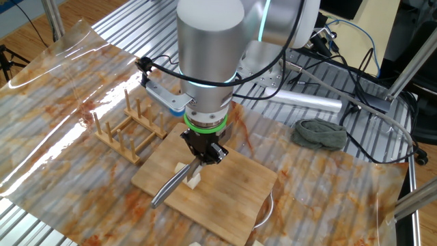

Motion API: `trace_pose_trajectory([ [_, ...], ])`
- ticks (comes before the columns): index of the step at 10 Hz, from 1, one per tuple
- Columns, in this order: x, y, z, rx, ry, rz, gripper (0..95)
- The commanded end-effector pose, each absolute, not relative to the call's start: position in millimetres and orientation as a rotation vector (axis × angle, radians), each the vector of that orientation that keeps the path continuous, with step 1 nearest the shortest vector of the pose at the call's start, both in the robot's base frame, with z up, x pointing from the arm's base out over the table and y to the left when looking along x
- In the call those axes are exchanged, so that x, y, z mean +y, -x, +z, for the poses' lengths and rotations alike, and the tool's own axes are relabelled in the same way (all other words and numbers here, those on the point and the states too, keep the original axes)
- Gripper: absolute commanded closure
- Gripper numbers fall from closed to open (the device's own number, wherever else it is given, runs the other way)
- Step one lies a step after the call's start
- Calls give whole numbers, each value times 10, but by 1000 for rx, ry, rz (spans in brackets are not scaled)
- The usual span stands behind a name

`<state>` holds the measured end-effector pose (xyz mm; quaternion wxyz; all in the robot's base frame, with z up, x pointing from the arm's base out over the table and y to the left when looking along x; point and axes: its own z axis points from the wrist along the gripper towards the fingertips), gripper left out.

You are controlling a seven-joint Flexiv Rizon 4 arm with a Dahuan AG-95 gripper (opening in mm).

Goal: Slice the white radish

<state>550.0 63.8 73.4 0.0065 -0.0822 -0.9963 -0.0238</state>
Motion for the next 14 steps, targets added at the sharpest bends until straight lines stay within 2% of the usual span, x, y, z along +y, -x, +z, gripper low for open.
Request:
trace_pose_trajectory([
  [1, 626, -5529, 611, -3120, 248, -89, 950],
  [4, 677, -5566, 419, -3133, 263, -103, 950],
  [14, 652, -5540, 500, -3126, 270, -98, 950],
])
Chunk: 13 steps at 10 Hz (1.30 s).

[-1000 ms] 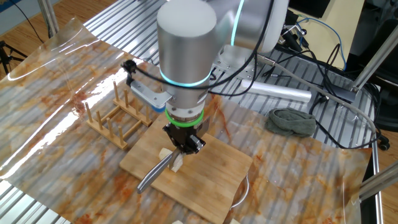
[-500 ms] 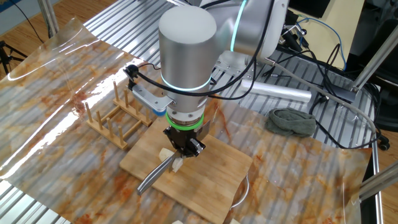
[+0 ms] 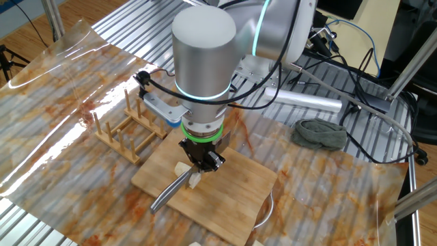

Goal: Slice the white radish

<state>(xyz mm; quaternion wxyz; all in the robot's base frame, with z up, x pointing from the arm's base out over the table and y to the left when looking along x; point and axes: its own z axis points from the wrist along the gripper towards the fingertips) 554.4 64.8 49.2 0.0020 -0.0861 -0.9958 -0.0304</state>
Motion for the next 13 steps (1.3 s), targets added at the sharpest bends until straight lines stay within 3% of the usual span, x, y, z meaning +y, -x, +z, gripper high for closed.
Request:
trace_pose_trajectory([
  [1, 645, -5537, 519, -3127, 269, -95, 950],
  [4, 646, -5538, 519, -3127, 275, -103, 950],
  [8, 713, -5588, 277, -3136, 271, -99, 950],
  [13, 715, -5561, 427, -3126, 284, -97, 950],
])
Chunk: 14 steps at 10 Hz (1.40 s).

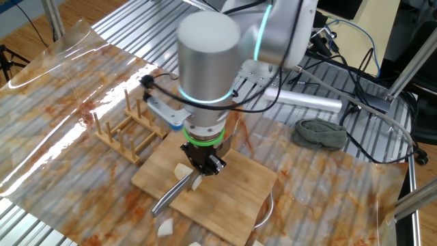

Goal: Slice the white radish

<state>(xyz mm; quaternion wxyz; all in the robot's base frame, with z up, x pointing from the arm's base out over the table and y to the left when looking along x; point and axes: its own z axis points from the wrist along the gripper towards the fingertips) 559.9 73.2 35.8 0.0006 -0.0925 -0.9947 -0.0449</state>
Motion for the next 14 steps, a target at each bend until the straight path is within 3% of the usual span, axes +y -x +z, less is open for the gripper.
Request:
trace_pose_trajectory([
  [1, 710, -5555, 446, -3126, 288, -95, 950],
  [14, 602, -5513, 804, -3099, 295, -95, 950],
])
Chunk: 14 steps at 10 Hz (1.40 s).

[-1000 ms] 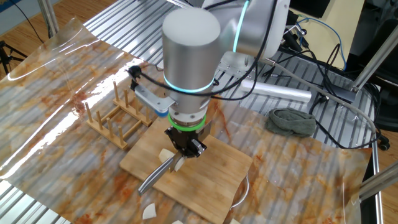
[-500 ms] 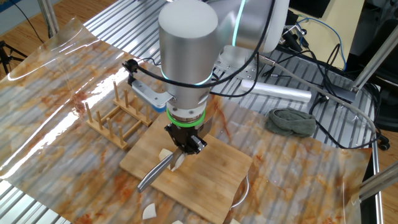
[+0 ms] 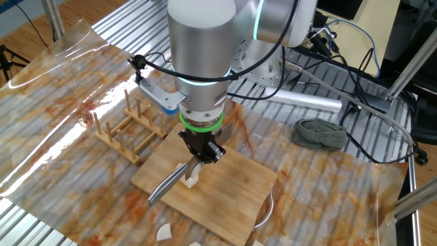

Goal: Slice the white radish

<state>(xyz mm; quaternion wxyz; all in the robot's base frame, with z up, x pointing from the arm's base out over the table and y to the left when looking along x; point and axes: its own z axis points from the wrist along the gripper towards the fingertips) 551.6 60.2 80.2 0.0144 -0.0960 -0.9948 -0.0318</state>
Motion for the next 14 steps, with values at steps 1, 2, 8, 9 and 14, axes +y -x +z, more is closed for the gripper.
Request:
trace_pose_trajectory([
  [1, 594, -5517, 798, -3100, 288, -94, 950],
  [2, 593, -5520, 793, -3101, 287, -95, 950],
  [8, 577, -5503, 739, -3104, 287, -82, 950],
  [9, 573, -5500, 708, -3106, 291, -86, 950],
  [14, 652, -5536, 470, -3109, 308, -97, 950],
])
